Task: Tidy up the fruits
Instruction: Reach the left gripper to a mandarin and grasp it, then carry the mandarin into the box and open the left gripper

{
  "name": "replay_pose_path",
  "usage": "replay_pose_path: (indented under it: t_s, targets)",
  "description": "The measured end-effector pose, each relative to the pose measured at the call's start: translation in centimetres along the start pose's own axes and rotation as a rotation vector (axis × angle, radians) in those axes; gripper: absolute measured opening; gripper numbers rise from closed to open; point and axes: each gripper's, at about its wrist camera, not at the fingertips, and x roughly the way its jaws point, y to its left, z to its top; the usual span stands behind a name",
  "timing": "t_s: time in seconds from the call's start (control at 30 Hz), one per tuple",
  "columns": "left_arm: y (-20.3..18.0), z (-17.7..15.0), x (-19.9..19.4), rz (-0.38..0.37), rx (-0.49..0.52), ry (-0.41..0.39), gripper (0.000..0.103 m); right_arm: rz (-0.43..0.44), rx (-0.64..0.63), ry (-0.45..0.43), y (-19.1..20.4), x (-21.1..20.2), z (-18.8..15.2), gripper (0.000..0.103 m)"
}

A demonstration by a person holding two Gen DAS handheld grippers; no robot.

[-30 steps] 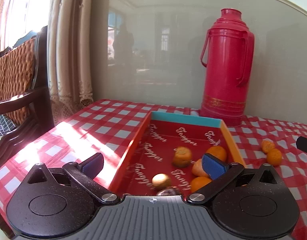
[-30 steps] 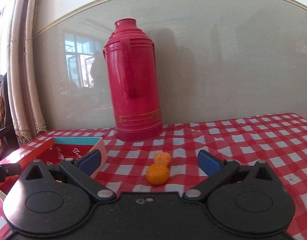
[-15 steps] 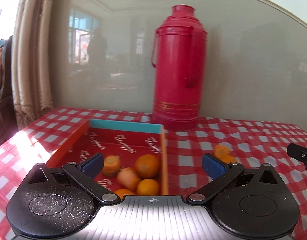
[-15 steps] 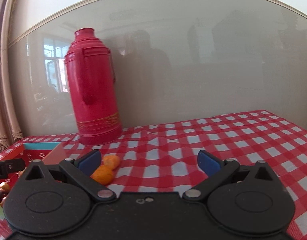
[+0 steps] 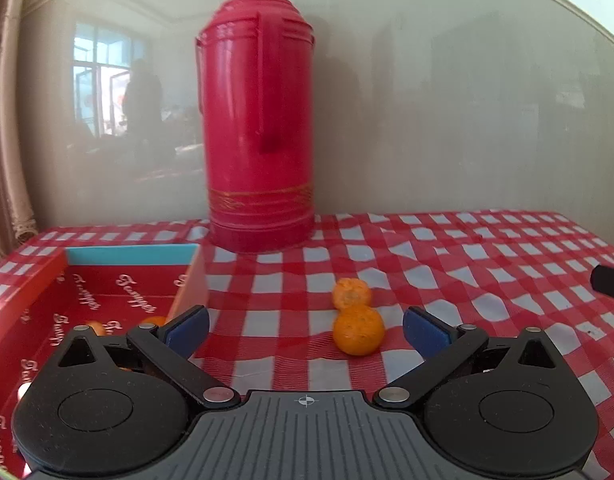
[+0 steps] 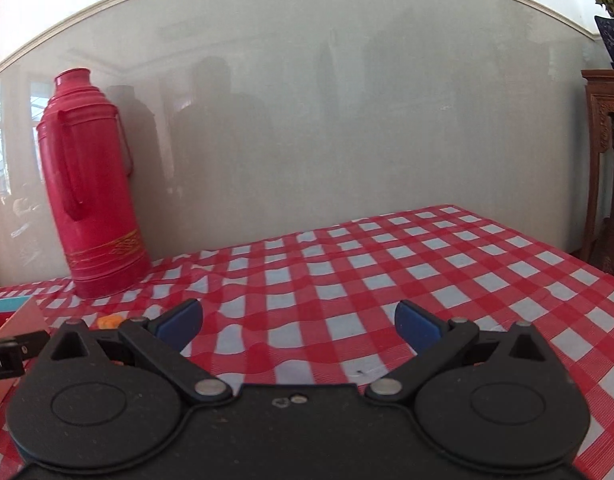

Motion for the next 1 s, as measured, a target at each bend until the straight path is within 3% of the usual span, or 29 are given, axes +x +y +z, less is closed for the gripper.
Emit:
replay_pose_path:
  t_s: [0.3, 0.43, 0.6, 0.63, 0.67, 1.0]
  targets:
    - [-2.1, 0.3, 3.1, -0.023, 0.028, 0.043, 0.102, -0.077, 0.039, 0.041, -2.4, 2.2, 0.3, 0.097]
    - [-2.9, 0.2, 4.4, -0.036, 0.041, 0.074, 0.089, -0.111, 0.06, 0.07, -3.5, 3.2, 0.1, 0.097]
    - [-3.5, -0.1, 5.6, -0.04, 0.047, 0.106, 0.08, -0.115, 0.042, 0.068, -3.9, 3.2, -0.1, 0.097]
    - [-3.7, -0.2, 5.8, -0.043, 0.053, 0.118, 0.065, -0.116, 0.041, 0.069, -4.0, 3.2, -0.1, 0.097]
    - [-3.8, -0.3, 6.1, -0.052, 0.055, 0.139, 0.041, -0.118, 0.04, 0.071, -4.1, 3.2, -0.1, 0.097]
    - [-3.7, 0.1, 3.8, -0.065, 0.076, 0.099, 0.039, -0.113, 0.055, 0.075, -4.2, 3.0, 0.0, 0.097]
